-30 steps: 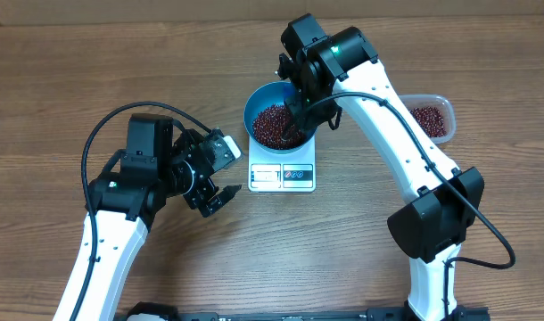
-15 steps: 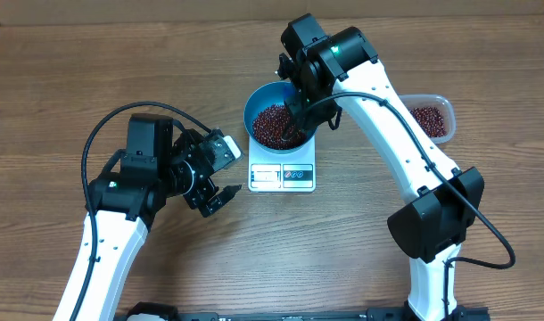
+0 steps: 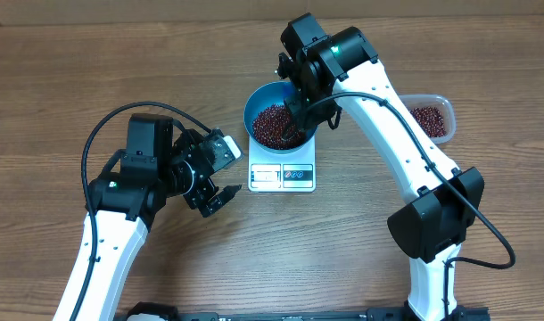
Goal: Scoop item into bowl and weigh 150g on scale
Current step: 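Tilt the scoop over the teal bowl to pour beans in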
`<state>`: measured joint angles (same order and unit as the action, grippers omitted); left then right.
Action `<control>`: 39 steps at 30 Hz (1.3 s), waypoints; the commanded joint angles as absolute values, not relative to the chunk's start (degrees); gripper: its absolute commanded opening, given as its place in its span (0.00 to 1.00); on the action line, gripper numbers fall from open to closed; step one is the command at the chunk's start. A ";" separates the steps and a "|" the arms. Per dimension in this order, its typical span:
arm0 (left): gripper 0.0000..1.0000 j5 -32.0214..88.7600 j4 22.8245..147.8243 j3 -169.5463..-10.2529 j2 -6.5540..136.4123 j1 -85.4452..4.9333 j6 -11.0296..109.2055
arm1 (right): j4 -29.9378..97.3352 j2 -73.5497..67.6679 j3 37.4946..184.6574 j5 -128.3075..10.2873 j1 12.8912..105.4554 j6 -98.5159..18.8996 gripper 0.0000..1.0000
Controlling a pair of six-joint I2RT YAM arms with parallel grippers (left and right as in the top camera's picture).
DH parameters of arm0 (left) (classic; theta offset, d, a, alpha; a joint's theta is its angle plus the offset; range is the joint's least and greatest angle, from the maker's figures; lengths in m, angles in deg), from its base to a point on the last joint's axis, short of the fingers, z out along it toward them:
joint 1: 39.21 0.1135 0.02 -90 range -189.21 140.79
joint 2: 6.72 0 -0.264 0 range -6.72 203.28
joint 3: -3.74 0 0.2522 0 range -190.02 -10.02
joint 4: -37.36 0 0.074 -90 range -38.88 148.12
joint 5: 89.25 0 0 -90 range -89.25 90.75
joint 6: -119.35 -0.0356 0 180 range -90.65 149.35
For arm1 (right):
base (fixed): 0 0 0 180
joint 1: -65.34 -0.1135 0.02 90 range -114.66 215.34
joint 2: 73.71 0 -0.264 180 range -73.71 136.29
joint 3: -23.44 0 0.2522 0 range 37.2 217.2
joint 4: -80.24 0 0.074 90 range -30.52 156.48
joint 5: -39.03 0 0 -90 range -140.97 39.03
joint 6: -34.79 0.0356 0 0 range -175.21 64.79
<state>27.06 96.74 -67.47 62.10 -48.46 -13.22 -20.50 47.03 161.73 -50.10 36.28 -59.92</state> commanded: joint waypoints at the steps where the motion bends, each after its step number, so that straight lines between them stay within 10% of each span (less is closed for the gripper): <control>1: 0.99 27.15 96.74 -67.12 62.40 -48.22 -14.33 | -20.10 44.48 163.39 -49.51 36.15 -59.70 0.04; 39: 1.00 27.15 96.74 -67.12 62.40 -48.22 -14.33 | -19.58 44.48 163.39 -46.30 36.15 -60.14 0.04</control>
